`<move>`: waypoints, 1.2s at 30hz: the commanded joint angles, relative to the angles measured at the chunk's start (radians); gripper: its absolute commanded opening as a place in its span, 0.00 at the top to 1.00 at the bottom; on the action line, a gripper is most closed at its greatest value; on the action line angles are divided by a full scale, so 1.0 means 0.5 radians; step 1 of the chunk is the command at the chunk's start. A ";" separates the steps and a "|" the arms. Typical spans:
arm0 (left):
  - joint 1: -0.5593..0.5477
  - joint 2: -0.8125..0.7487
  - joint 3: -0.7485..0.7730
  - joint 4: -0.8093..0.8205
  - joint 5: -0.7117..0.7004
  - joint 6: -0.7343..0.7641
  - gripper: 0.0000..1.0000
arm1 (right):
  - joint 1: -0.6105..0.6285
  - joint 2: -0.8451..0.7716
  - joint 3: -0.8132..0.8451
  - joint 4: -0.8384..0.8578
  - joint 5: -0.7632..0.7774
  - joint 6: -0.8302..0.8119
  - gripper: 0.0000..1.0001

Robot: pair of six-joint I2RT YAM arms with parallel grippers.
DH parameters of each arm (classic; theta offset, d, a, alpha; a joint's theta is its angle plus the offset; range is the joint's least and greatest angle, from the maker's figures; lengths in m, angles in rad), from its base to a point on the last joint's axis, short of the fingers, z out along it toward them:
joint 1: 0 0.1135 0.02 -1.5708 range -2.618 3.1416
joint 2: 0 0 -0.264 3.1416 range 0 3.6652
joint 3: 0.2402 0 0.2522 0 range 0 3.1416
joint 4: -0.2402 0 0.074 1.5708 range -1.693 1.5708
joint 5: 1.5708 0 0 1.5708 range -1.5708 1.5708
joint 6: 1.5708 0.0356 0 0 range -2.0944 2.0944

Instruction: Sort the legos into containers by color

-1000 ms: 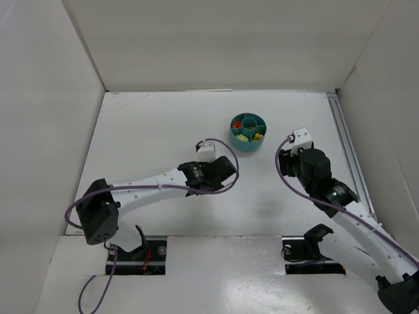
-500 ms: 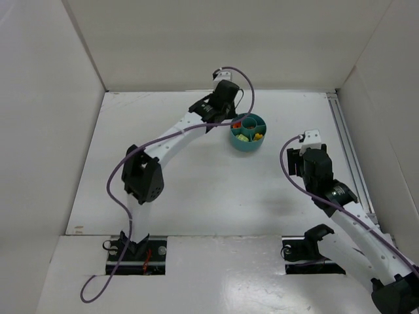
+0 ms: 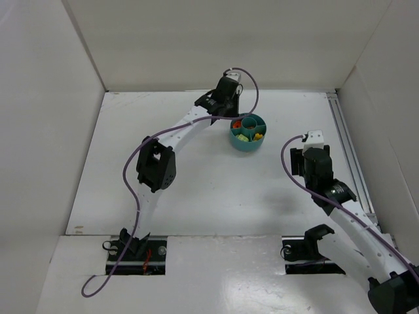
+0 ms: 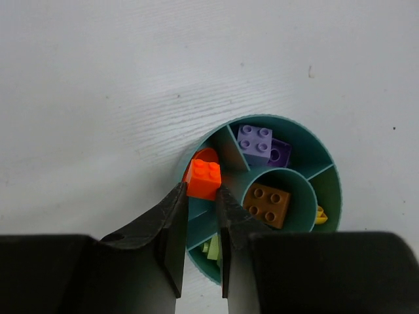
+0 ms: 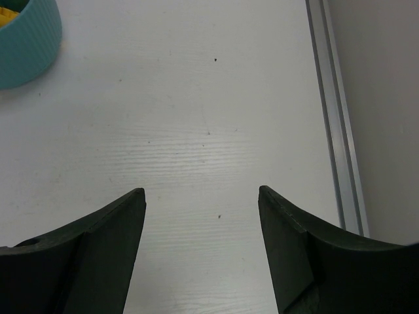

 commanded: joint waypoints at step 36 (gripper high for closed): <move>0.007 -0.385 -0.021 0.036 0.034 0.091 0.43 | -0.033 -0.013 0.054 0.039 -0.014 0.012 0.22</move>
